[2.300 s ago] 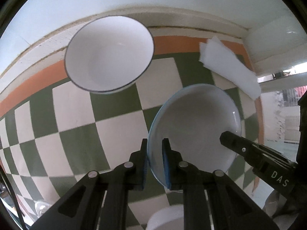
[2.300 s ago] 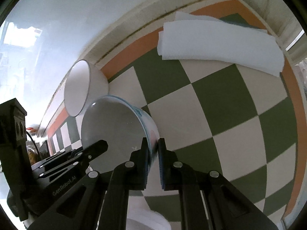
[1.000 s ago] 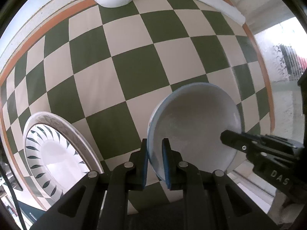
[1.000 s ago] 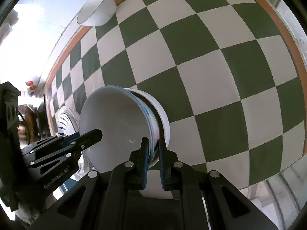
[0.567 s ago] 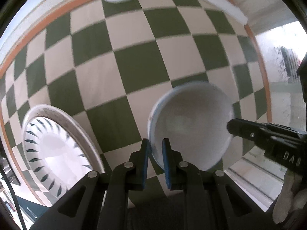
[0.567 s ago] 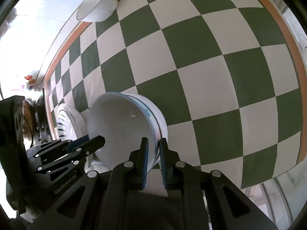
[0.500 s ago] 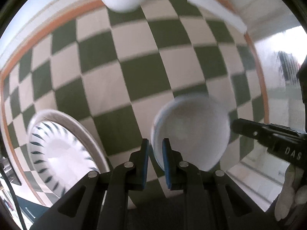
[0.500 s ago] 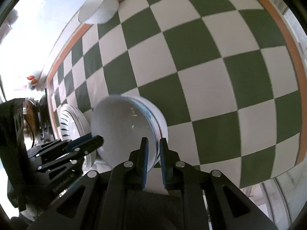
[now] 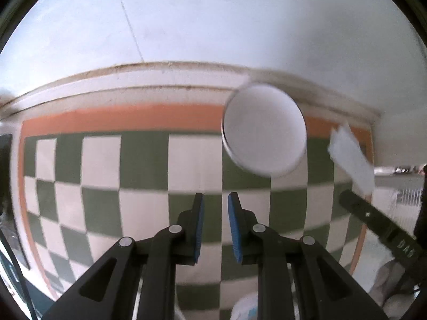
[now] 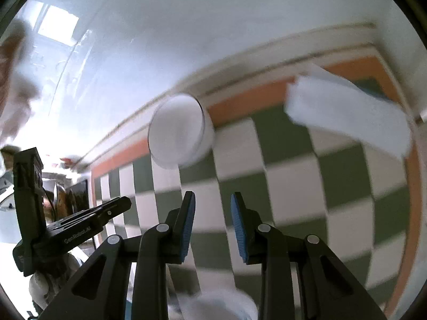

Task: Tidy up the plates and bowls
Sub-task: 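Close both grippers on the black-rimmed bowl rim and lift the stack, then carry the three-bowl stack with both grippers toward the cloth center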

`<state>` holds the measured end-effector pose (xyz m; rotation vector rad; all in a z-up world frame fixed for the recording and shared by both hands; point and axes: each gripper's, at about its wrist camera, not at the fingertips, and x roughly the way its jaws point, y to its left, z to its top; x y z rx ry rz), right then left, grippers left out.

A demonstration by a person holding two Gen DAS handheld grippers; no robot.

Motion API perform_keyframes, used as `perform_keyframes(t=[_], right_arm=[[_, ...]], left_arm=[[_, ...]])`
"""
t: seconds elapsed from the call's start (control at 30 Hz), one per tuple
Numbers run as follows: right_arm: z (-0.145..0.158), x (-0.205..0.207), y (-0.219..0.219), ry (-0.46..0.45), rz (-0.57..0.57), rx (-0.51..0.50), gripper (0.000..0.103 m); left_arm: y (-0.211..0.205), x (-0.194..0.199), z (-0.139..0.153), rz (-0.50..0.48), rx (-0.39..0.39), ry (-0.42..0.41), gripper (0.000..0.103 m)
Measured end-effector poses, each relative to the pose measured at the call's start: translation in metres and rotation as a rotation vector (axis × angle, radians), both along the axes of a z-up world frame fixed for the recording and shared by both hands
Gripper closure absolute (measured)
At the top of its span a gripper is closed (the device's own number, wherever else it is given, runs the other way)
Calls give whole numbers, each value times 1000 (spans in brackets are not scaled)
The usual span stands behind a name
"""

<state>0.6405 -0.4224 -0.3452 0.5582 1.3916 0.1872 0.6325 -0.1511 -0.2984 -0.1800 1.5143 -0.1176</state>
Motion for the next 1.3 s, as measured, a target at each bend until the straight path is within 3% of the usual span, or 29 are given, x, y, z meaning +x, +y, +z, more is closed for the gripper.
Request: perform_keyframes(t=[0.2, 0.4, 0.43, 0.47, 0.53, 0.93, 1.3], right_arm=[[-34, 60, 17, 6, -11, 37, 72], [-69, 89, 25, 73, -15, 43, 72], [-73, 92, 26, 83, -10, 39, 74], [-77, 92, 27, 88, -6, 34, 87], [-82, 94, 29, 88, 0, 35, 90], [-65, 80, 38, 66, 30, -26, 91], [-11, 0, 41, 14, 16, -59, 91]], left_arm=[[9, 41, -32, 91, -102, 75, 87], [-4, 55, -60, 57, -70, 102, 87], [-6, 55, -64, 49, -70, 103, 88], [-8, 55, -68, 41, -71, 107, 91], [-12, 53, -71, 33, -97, 112, 93], [-33, 33, -52, -36, -44, 48, 93], [-49, -44, -13, -152, -45, 4, 93]])
